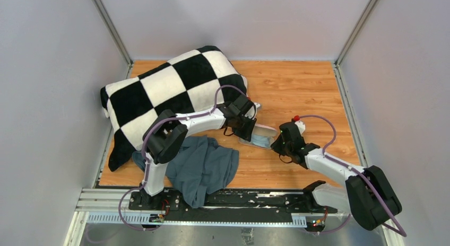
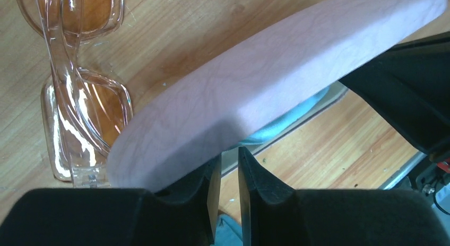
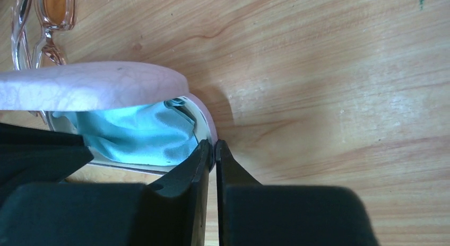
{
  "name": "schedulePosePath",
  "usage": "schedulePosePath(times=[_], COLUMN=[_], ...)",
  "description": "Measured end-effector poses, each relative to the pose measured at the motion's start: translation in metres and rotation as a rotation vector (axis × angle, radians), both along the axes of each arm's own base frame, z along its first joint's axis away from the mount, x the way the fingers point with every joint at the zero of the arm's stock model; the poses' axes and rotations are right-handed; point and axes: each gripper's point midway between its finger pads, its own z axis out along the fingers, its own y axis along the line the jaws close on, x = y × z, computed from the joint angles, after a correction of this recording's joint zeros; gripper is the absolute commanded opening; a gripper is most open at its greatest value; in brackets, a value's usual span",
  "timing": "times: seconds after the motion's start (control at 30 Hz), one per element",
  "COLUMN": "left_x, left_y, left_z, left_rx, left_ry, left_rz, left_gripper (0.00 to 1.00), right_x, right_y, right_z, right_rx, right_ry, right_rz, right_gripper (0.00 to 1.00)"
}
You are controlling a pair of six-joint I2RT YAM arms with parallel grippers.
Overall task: Organize the sunglasses
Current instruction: Place the glasses cleaning cloth in the sunglasses case.
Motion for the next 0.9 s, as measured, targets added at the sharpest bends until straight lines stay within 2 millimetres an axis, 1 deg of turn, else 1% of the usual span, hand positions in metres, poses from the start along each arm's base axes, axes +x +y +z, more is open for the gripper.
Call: schedulePosePath(times=[0.07,0.27,0.47,0.77,0.9], left_x=[-0.001,-0.003,-0.006,-0.007,-0.012], left_y=[0.000,-0.003,-0.006,-0.003,-0.004], left_z=[0.006,0.030,0.052,0.067,0.066], left_rx=[-0.003,-0.033,-0.063,-0.076,-0.095], left_ry=[-0.006,-0.048,-0.078,-0.095,-0.074], left_rz=[-0.002,-0.006,-0.014,-0.007,-0.004], left_gripper=[0.27,0.29,0.29,0.29,0.28], right_x=[0.002,0.002,-0.002,-0.015,-0.021], right_y=[-0.002,-0.004,-0.010,-0.030,-0.037], right_z=[0.001,0.003,0.004,0.002,0.003], right_rx=[-0.001,-0.003,-0.011,-0.037,-0.038], right_ry=[-0.006,-0.013,-0.021,-0.048,-0.061], right_rz=[-0.015,-0.028,-0.051,-0.113,-0.130], right_gripper=[0.00,0.00,0.00,0.00,0.00])
